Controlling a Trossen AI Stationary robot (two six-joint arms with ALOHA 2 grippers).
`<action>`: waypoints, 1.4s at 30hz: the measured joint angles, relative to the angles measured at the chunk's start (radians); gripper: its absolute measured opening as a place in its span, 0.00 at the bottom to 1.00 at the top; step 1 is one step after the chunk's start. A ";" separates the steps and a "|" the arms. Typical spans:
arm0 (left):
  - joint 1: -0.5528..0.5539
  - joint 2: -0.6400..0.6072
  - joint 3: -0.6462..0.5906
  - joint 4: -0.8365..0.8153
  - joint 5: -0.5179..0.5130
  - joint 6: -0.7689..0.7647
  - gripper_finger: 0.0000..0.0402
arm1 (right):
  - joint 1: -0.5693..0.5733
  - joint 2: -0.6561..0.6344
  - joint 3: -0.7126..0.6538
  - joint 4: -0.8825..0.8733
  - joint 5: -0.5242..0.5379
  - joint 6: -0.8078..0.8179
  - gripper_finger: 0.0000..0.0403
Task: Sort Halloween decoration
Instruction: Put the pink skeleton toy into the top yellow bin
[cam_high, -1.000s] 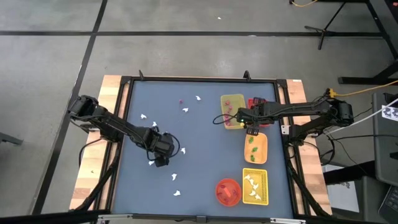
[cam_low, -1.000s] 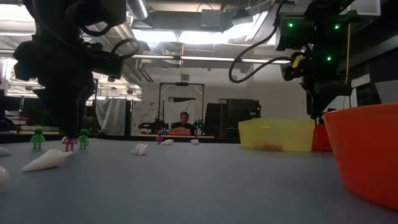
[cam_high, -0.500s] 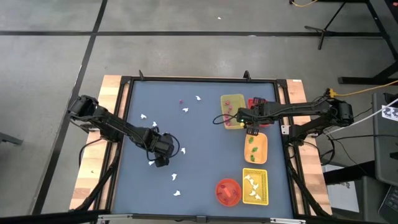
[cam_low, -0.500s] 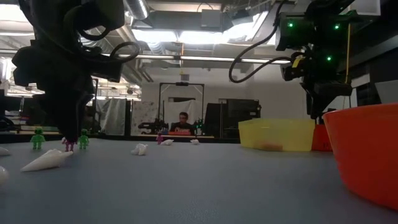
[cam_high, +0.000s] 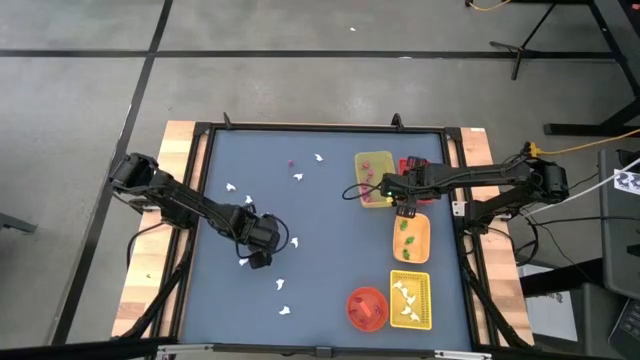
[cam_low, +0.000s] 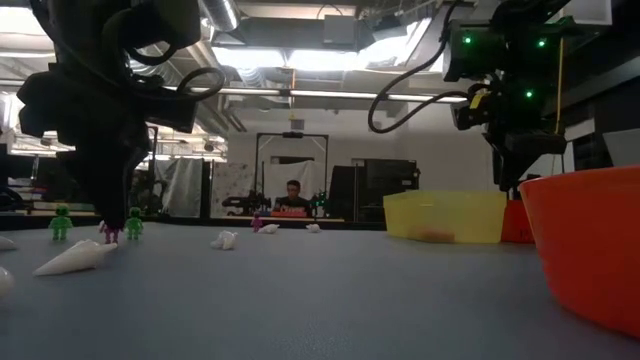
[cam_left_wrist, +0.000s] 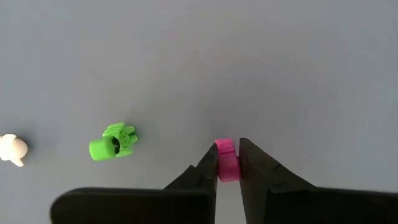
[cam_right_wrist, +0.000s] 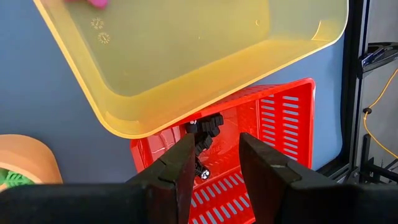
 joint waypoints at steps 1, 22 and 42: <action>0.000 0.000 0.000 0.000 0.000 0.000 0.05 | 0.000 0.000 0.000 0.000 0.000 0.000 0.31; 0.052 -0.001 0.152 0.000 0.009 0.032 0.05 | 0.000 -0.003 0.062 -0.125 0.001 -0.014 0.31; 0.249 0.049 0.281 0.660 -0.179 0.493 0.05 | 0.001 -0.004 0.269 -0.353 -0.085 -0.015 0.31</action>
